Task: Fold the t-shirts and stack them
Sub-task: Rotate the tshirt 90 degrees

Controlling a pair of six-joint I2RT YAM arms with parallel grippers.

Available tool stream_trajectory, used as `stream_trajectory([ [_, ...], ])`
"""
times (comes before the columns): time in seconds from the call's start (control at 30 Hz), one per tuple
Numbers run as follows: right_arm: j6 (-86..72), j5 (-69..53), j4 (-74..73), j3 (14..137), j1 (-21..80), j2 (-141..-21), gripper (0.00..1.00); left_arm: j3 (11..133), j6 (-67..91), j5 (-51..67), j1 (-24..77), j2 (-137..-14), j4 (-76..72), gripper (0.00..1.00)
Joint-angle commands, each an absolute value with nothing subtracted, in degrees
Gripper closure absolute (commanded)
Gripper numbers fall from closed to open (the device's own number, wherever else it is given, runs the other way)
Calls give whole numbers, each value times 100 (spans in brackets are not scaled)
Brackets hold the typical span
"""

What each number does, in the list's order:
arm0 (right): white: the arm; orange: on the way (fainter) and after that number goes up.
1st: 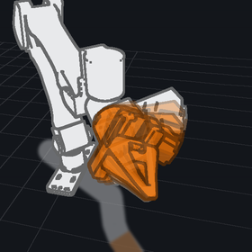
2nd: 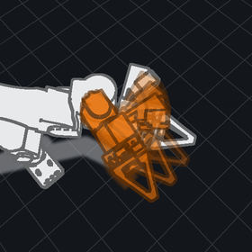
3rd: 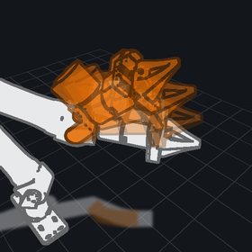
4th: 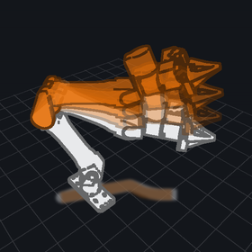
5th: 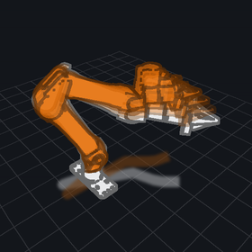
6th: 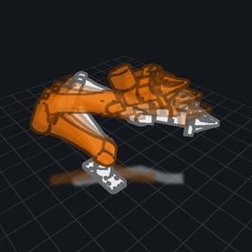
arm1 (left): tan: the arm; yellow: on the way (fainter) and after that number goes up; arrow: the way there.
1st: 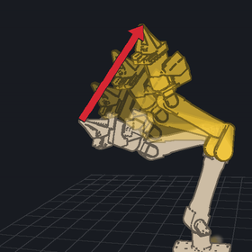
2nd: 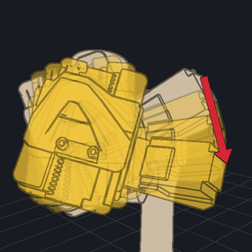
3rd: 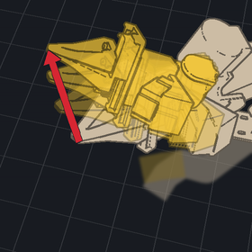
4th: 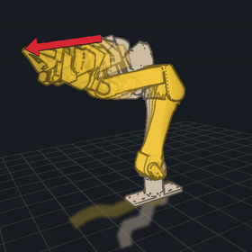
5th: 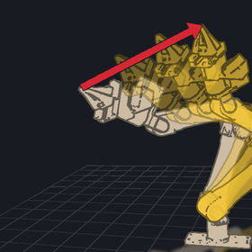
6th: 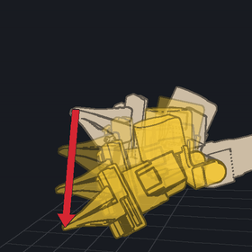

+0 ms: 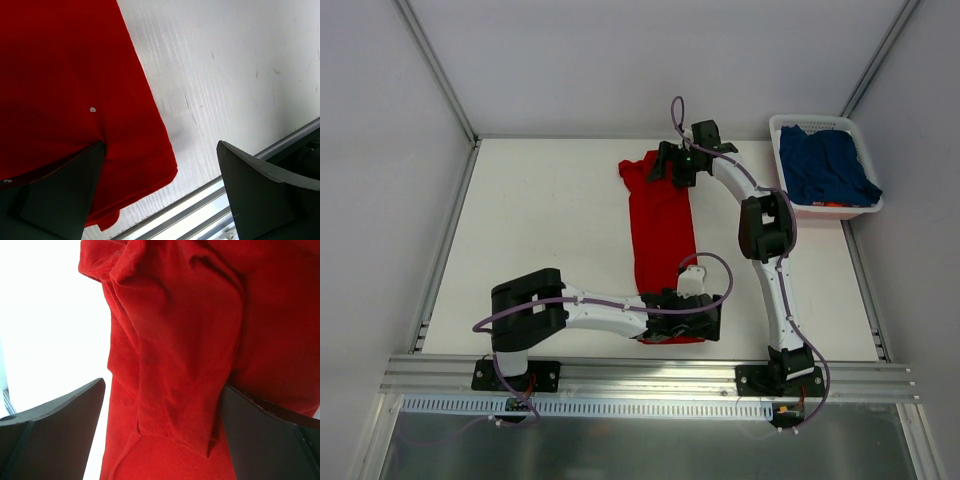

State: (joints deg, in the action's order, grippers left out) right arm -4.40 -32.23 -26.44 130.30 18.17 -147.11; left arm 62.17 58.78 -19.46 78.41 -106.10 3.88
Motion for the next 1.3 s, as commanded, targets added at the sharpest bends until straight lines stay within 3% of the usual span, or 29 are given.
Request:
stream_trajectory([
  [0.0,-404,-3296,-2593,13122,1802,-14775,3,5722,6354,-808,8086,-11206,1529,1],
  [0.47,122,-2927,-2795,12042,1723,-13395,3,6073,5441,-2319,8086,-9696,2443,1],
  [0.87,466,-2418,-3515,12033,1687,-12042,2,6732,4615,-3339,8042,-8886,2812,1],
  [1.27,361,-405,-3420,8765,1687,-9398,2,4942,4878,-2953,6497,-6752,2839,1],
])
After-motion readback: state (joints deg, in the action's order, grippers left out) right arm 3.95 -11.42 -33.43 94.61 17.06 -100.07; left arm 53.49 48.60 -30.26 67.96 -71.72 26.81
